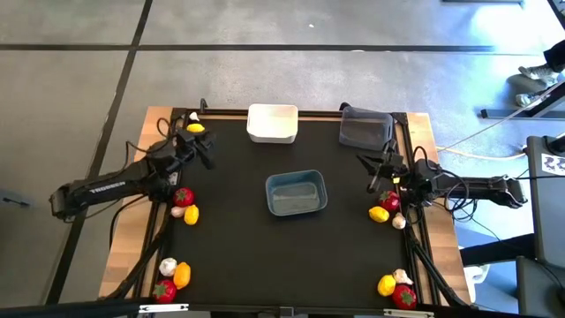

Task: Sort produce into baskets
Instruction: Put the yellow lemon into the white bin

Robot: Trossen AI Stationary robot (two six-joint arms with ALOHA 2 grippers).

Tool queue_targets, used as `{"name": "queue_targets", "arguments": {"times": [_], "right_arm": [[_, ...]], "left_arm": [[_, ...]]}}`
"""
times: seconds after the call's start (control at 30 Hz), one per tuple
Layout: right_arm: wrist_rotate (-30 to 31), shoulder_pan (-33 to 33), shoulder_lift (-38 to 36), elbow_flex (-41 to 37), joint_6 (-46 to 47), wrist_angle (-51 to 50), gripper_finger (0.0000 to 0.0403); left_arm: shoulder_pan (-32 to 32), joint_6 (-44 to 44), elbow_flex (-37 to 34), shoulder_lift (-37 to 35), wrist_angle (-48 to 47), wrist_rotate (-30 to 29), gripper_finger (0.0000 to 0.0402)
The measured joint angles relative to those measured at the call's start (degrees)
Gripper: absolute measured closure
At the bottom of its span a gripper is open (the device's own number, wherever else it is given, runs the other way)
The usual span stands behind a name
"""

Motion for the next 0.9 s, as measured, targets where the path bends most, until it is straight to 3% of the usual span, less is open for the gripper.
{"name": "queue_targets", "arguments": {"times": [0.23,0.53,0.77,0.9], "right_arm": [[-0.02,0.00,0.00,0.02,5.45,-3.66,0.0386],[-0.02,0.00,0.00,0.11,9.27,-3.84,0.0386],[-0.02,0.00,0.00,0.13,10.88,-3.79,0.0386],[-0.02,0.00,0.00,0.13,10.91,-3.79,0.0386]], "left_arm": [[-0.72,-2.97,15.12,6.11,-17.04,1.45,0.0187],[0.47,-2.71,35.09,23.79,-33.50,1.51,0.0174],[0.52,0.90,38.03,27.70,-33.11,1.11,0.0174],[1.75,-0.04,38.01,28.89,-34.79,-4.87,0.0174]]}}
